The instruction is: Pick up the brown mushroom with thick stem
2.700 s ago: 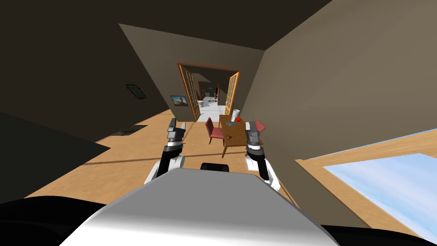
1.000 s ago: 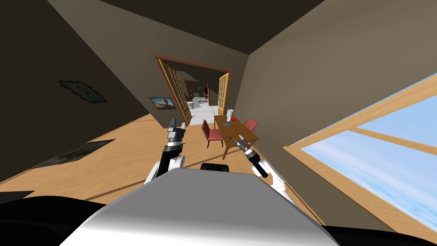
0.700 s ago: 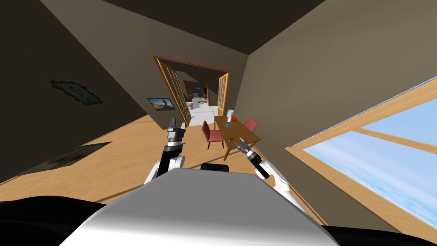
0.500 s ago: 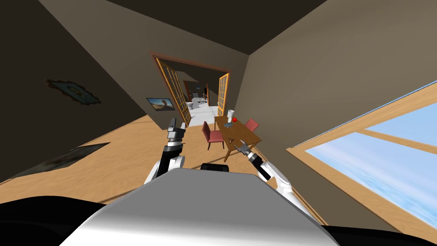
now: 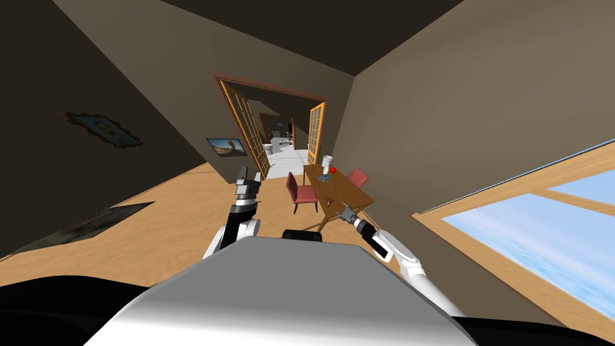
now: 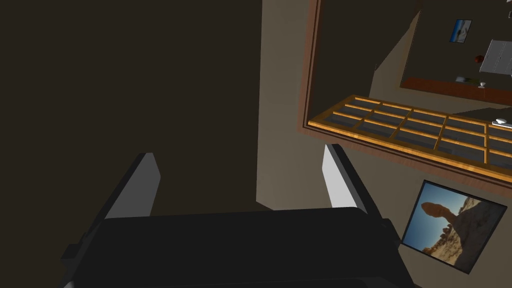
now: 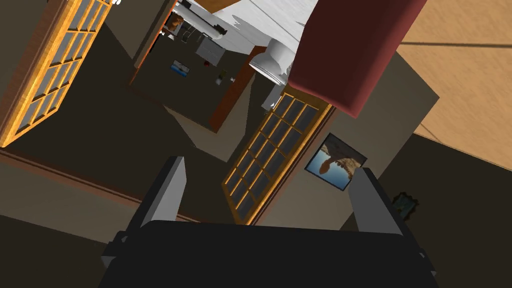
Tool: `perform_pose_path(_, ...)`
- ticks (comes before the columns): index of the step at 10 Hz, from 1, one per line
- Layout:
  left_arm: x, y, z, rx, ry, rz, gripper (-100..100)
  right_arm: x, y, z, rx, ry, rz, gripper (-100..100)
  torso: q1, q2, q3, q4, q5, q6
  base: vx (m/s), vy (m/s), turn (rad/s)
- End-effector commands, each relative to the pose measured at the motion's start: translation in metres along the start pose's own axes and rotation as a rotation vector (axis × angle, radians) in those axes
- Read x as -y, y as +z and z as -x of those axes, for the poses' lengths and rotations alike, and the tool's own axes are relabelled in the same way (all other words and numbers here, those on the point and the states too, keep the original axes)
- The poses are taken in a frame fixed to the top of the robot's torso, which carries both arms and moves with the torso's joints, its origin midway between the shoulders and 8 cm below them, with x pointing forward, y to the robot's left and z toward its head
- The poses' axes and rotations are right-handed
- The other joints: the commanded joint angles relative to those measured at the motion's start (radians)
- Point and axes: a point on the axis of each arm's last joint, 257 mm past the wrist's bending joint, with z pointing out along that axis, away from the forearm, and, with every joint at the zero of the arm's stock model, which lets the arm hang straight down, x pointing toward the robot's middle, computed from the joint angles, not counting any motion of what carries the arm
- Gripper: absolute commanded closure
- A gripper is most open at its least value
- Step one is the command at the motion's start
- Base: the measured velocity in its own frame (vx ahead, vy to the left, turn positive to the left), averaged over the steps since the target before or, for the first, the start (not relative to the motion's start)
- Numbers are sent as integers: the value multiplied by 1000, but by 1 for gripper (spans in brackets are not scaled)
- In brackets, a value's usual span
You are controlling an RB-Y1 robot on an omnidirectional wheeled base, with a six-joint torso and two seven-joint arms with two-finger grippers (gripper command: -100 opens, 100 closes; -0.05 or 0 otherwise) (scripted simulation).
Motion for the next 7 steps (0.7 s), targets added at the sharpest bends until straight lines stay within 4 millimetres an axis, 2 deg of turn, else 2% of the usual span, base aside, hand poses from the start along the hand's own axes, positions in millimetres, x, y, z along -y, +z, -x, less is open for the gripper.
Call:
perform_pose_path(1, 0, 0, 0, 0, 0, 0, 0, -5, -17, -39, -99, -107, 34, -100, 0, 0, 0, 0, 0, 0, 116, 91, 69)
perform_pose_path(2, 0, 0, 0, 0, 0, 0, 0, -5, -17, -39, -99, -109, 35, -100, 1, 0, 0, 0, 0, 0, 100, 60, 19)
perform_pose_path(5, 0, 0, 0, 0, 0, 0, 0, -9, -54, -106, -268, -293, 114, -100, 0, -2, -1, 0, 0, 0, 144, 77, 91)
perform_pose_path(6, 0, 0, 0, 0, 0, 0, 0, -9, -54, -106, -269, -294, 114, -100, 1, -3, -2, -1, 0, 0, 144, 48, 30)
perform_pose_path(7, 0, 0, 0, 0, 0, 0, 0, -10, -67, -125, -317, -346, 143, -100, -1, -2, -1, 0, 0, 0, 145, 39, 65)
